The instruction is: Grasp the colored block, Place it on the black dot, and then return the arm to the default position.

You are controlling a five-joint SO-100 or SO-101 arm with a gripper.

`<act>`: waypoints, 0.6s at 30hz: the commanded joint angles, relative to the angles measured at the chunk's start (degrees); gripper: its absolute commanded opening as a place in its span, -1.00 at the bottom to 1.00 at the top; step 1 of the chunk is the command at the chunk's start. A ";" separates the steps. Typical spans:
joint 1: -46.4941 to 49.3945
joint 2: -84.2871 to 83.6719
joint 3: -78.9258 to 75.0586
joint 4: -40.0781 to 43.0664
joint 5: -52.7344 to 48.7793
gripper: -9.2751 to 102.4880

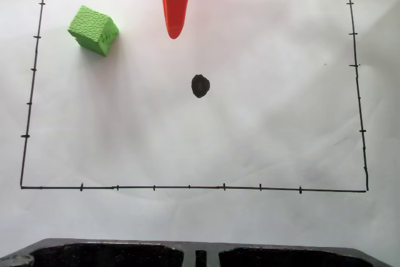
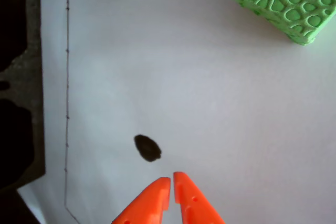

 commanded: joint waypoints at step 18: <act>0.09 0.79 -0.62 0.09 -0.62 -0.84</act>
